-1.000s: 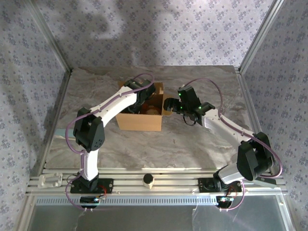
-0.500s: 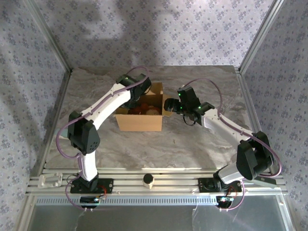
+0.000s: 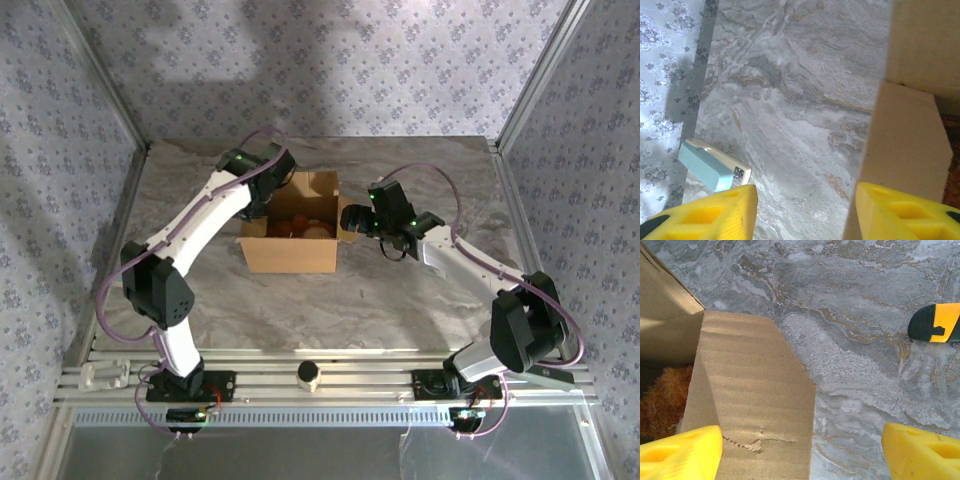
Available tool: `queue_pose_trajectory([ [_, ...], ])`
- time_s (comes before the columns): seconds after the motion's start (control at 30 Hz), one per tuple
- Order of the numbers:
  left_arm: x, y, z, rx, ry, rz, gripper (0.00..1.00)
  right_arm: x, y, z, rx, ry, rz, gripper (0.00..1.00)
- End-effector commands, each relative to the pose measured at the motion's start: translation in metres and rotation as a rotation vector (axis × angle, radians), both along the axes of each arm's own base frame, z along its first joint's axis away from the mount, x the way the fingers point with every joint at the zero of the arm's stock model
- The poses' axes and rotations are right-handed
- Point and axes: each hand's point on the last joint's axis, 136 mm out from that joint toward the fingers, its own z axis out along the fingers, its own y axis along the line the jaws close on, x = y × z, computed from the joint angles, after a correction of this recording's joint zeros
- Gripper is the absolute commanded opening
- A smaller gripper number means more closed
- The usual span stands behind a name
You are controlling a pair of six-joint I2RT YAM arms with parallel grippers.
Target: Unpack the express box
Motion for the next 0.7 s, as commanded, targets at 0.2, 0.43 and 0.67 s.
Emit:
queue_pose_trajectory([
  [0.2, -0.011, 0.006, -0.001, -0.054, -0.059, -0.045, 0.54, -0.001, -0.008, 0.034, -0.051, -0.03, 0.008, 0.9],
  [0.43, -0.017, 0.02, -0.003, -0.131, -0.104, -0.005, 0.54, -0.002, 0.004, 0.091, -0.054, -0.114, 0.07, 0.9],
  [0.67, -0.022, 0.028, -0.008, -0.284, -0.13, 0.029, 0.54, -0.006, 0.039, 0.121, -0.083, -0.145, 0.176, 0.86],
])
